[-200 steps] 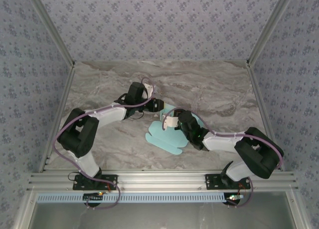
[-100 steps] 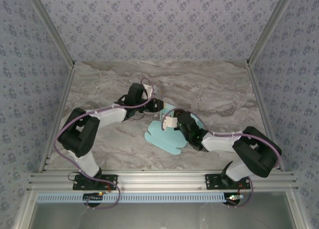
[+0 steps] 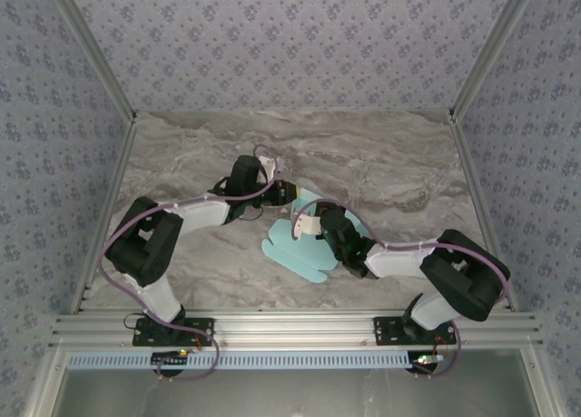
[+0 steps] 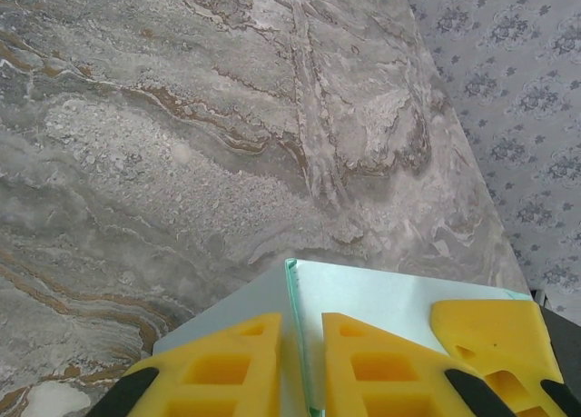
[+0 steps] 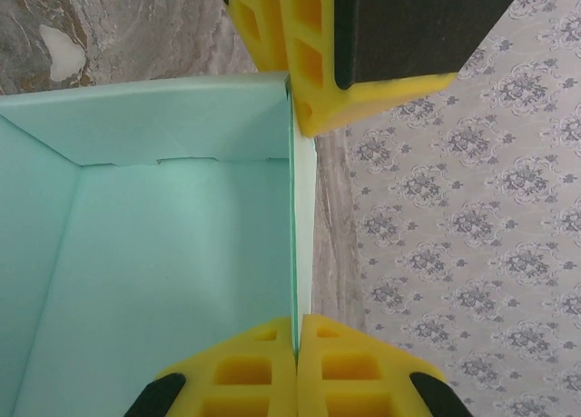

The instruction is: Fold the paper box

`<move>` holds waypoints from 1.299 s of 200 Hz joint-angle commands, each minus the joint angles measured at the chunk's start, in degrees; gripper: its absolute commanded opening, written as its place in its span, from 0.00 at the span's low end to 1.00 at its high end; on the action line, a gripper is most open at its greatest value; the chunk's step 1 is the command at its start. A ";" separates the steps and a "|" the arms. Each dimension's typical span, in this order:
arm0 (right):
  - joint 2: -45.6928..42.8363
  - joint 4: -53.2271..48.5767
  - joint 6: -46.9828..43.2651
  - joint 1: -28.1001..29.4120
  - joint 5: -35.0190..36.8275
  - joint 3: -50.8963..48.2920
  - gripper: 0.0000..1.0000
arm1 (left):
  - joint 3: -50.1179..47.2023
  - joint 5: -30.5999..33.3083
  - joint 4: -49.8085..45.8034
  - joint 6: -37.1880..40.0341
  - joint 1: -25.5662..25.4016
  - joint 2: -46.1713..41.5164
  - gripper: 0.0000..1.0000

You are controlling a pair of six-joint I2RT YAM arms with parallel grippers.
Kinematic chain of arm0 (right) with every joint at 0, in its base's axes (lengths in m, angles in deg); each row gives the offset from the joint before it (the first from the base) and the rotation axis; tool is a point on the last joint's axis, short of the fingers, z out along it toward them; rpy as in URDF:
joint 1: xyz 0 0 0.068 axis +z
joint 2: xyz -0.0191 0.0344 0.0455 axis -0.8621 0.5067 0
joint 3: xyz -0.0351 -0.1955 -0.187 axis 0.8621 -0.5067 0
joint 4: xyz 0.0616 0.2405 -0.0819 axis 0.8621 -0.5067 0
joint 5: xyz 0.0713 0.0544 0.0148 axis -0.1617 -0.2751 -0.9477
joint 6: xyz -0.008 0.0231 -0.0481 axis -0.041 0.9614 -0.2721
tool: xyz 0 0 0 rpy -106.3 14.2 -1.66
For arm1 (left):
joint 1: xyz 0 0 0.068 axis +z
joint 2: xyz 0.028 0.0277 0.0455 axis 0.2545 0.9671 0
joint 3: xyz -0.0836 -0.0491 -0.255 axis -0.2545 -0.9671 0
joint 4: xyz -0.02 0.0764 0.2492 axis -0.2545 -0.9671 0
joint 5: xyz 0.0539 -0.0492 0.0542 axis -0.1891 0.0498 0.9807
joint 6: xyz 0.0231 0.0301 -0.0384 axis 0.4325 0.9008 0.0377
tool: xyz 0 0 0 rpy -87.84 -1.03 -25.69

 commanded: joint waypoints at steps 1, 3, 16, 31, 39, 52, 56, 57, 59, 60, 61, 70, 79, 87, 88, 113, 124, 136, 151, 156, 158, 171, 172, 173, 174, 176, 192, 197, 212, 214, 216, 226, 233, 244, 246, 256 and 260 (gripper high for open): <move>0.89 -4.11 0.57 0.81 -0.57 -0.90 0.00 | -1.95 1.57 -6.10 -1.14 0.34 1.18 0.17; 0.88 -4.17 0.54 0.79 -0.58 -0.87 0.00 | -1.85 1.64 -6.13 -1.20 0.33 1.13 0.17; 0.53 -4.39 0.58 0.66 -0.73 -0.51 0.00 | -0.89 1.71 -6.15 -1.22 0.55 0.44 0.22; 0.14 -5.11 0.70 0.12 -1.07 -0.15 0.00 | 0.21 2.29 -6.11 -1.22 1.02 -0.74 0.27; 0.09 -5.35 0.71 -0.03 -1.12 0.09 0.00 | 0.80 2.62 -6.09 -1.23 1.30 -1.38 0.34; -0.14 -5.44 0.69 -0.27 -1.28 0.14 0.00 | 1.84 3.40 -6.46 -0.45 1.65 -2.67 0.45; -0.22 -5.38 0.77 -0.33 -1.38 0.20 0.00 | 2.23 3.90 -6.93 0.09 1.71 -3.10 0.47; -0.24 -5.33 0.74 -0.36 -1.36 0.21 0.00 | 2.31 4.04 -7.12 0.18 1.75 -3.19 0.48; -0.26 -5.35 0.78 -0.45 -1.35 0.18 0.00 | 2.53 4.33 -7.49 0.38 1.85 -3.37 0.49; -0.26 -5.36 0.83 -0.46 -1.39 0.16 0.00 | 2.64 4.48 -7.71 0.54 1.86 -3.46 0.50; -0.26 -5.36 0.86 -0.51 -1.41 0.15 0.00 | 2.74 4.64 -7.95 0.67 1.87 -3.55 0.51; -0.43 -5.43 1.04 -0.68 -1.64 0.12 0.00 | 3.52 5.29 -9.09 1.81 2.31 -4.34 0.54; -0.53 -5.54 1.23 -0.81 -1.92 0.11 0.00 | 3.59 5.40 -9.23 2.30 2.94 -5.38 0.58; -0.74 -5.65 1.53 -0.88 -2.11 0.14 0.00 | 2.78 5.42 -8.49 2.25 3.50 -6.48 0.61; -0.72 -5.73 1.56 -0.85 -2.16 0.18 0.00 | 2.63 5.42 -8.34 2.27 3.52 -6.68 0.61; -1.72 -6.97 3.37 -1.52 -3.59 0.31 0.00 | -1.24 5.53 -5.53 3.42 4.55 -11.12 0.71; -2.45 -7.56 4.52 -1.95 -4.63 0.31 0.00 | -2.66 5.22 -5.12 5.20 4.53 -12.86 0.73; -3.24 -8.70 5.93 -2.56 -6.03 0.42 0.00 | -4.57 3.85 -3.78 7.93 4.58 -14.05 0.74; -4.38 -9.88 7.39 -3.27 -7.40 0.71 0.00 | -6.45 1.99 -2.93 12.28 4.60 -14.35 0.75; -4.69 -10.23 7.74 -3.52 -7.78 0.75 0.00 | -6.85 1.40 -2.80 13.86 4.55 -14.24 0.74; -4.84 -10.38 7.87 -3.61 -7.96 0.71 0.00 | -7.03 1.14 -2.78 14.61 4.55 -14.20 0.74; -5.42 -10.97 8.70 -4.29 -8.69 0.75 0.00 | -7.65 -0.36 -2.90 19.15 4.51 -13.19 0.74; -5.43 -10.98 8.70 -4.32 -8.71 0.75 0.00 | -7.68 -0.51 -3.00 19.46 4.47 -13.07 0.74; -5.49 -10.98 8.83 -4.33 -8.71 0.75 0.00 | -7.65 -0.58 -3.05 19.75 4.45 -13.01 0.74; -5.51 -11.03 8.86 -4.38 -8.76 0.71 0.00 | -7.68 -0.66 -3.12 20.16 4.48 -12.94 0.74; -5.58 -11.06 9.01 -4.42 -8.86 0.74 0.00 | -7.74 -0.83 -3.10 20.84 4.44 -12.75 0.74; -5.97 -11.39 9.54 -4.83 -9.29 0.67 0.00 | -8.05 -1.34 -3.12 25.19 4.08 -10.87 0.74; -6.11 -11.50 9.68 -4.91 -9.38 0.72 0.00 | -7.94 -1.73 -3.11 26.11 4.04 -10.19 0.74; -6.32 -11.75 9.89 -4.92 -9.36 0.75 0.00 | -7.28 -3.20 -3.00 28.04 3.57 -7.91 0.74; -6.30 -11.77 9.99 -4.95 -9.34 0.75 0.00 | -7.14 -3.42 -2.94 28.19 3.49 -7.65 0.74; -6.30 -11.80 9.97 -4.89 -9.34 0.75 0.00 | -7.08 -3.58 -2.95 28.39 3.36 -7.39 0.74; -6.24 -11.78 9.94 -5.03 -9.34 0.73 0.00 | -6.16 -4.41 -3.28 29.26 2.46 -5.98 0.73; -6.24 -11.80 9.94 -5.12 -9.33 0.73 0.00 | -5.38 -4.47 -3.90 29.96 1.69 -4.98 0.73; -6.30 -11.78 10.00 -5.20 -9.33 0.83 0.00 | -4.20 -3.30 -4.47 30.52 0.43 -3.31 0.73; -6.25 -11.78 10.04 -5.19 -9.34 0.82 0.00 | -3.95 -3.16 -4.49 30.53 0.22 -2.99 0.73; -6.29 -11.80 10.02 -5.20 -9.34 0.84 0.00 | -2.82 -2.87 -4.68 30.69 -0.42 -1.41 0.72; -6.24 -11.78 10.08 -5.21 -9.34 0.92 0.00 | -2.51 -2.69 -4.57 30.61 -0.63 -0.80 0.72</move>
